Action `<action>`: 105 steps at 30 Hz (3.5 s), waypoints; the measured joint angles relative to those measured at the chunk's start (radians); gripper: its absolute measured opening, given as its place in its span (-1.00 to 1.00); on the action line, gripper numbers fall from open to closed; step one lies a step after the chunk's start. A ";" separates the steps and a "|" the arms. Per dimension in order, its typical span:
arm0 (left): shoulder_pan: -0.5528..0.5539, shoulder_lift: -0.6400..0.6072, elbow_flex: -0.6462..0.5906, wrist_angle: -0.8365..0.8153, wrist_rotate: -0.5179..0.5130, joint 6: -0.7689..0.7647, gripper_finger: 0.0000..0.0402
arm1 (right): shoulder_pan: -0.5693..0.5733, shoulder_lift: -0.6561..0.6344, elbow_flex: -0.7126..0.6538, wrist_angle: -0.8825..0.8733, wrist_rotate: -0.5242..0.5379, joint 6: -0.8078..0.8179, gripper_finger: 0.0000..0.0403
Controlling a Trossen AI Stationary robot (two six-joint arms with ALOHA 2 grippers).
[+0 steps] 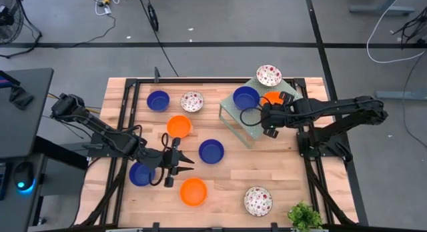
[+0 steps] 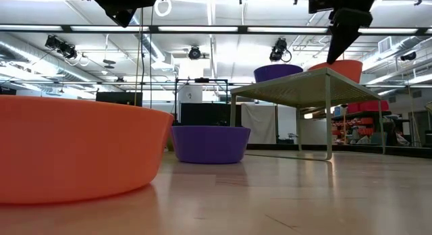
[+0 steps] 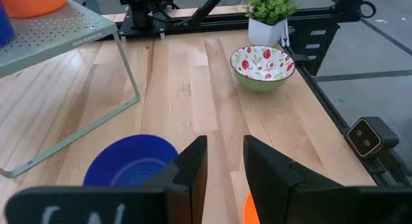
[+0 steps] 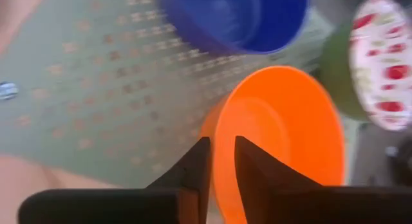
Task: Pick & Place Mini bowls
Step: Put the orange bowl on the shelf, then stack the orange bowl on the orange bowl on the shelf
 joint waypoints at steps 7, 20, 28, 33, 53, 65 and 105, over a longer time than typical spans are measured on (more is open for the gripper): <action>0.000 0.000 0.000 0.000 0.000 0.000 -0.48 | 0.007 0.000 0.000 0.029 0.031 -0.009 -0.58; 0.000 0.000 0.000 0.000 0.000 0.001 -0.48 | 0.331 0.005 0.000 0.483 -0.131 0.053 -0.73; 0.000 0.000 0.000 0.001 0.000 0.000 -0.48 | 0.631 0.123 -0.081 1.102 -0.048 -0.078 -0.89; 0.000 0.000 0.000 0.001 0.000 -0.003 -0.48 | 0.701 0.281 -0.159 1.430 -0.045 -0.204 -0.97; 0.008 0.000 0.000 -0.205 -0.215 -0.080 -0.48 | 0.612 0.640 -0.169 1.713 -0.071 -0.237 -0.64; 0.147 0.087 0.000 -0.463 -0.215 -0.320 -0.38 | 0.612 0.640 -0.169 1.707 -0.071 -0.234 -0.59; 0.361 0.286 -0.122 -0.414 -0.156 -0.176 -0.71 | 0.612 0.640 -0.169 1.656 -0.074 -0.159 -0.59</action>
